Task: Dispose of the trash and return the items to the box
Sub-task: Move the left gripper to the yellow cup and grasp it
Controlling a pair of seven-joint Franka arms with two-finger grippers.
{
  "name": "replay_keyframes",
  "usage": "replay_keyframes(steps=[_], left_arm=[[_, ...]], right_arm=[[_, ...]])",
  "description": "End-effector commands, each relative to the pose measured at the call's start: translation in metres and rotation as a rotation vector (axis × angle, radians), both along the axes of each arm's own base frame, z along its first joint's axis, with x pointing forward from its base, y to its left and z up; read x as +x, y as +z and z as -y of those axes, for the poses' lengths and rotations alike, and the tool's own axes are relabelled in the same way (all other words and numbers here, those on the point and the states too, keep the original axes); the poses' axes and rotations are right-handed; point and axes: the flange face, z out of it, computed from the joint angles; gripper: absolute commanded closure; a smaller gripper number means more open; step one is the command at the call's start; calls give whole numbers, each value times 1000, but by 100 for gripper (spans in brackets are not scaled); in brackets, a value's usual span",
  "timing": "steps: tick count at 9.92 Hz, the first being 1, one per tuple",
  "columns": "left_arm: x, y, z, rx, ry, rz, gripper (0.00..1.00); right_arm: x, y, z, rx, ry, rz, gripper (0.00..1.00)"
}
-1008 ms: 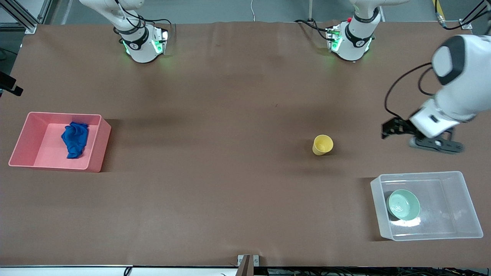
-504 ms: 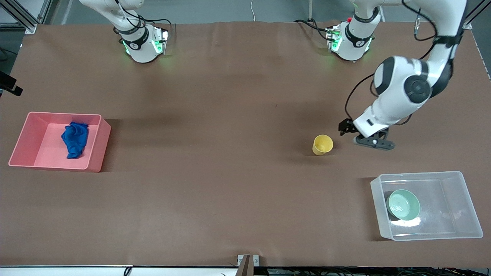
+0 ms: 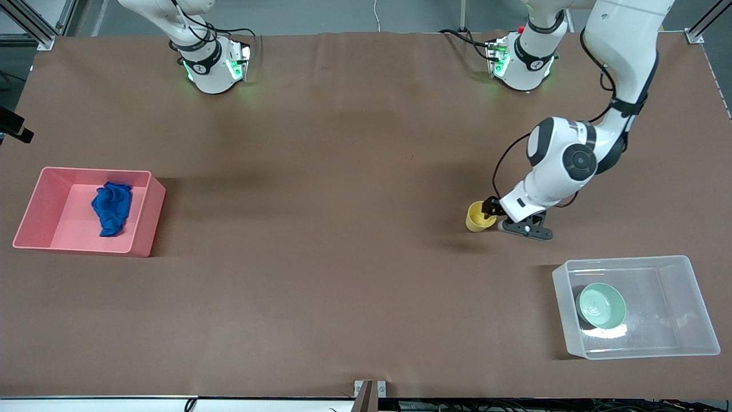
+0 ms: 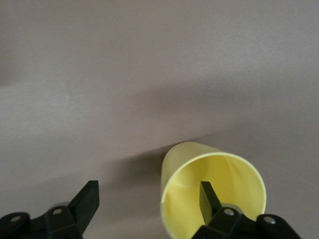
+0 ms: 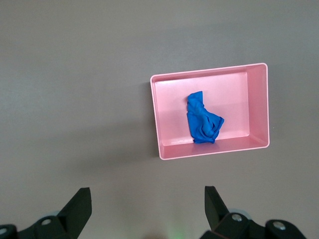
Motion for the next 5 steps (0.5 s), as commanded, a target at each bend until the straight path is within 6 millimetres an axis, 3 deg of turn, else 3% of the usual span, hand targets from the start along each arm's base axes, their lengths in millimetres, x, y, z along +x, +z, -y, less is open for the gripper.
replay_keyframes(steps=[1,2,5], left_arm=[[-3,-22,3,3,-8,-15,90],[-3,-23,3,3,-8,-18,100],[-3,-14,7,-2,-13,-13,100]], right_arm=[[-2,2,2,-9,13,-7,0],[-2,2,4,-9,11,-7,0],[-2,2,4,-9,18,-9,0]])
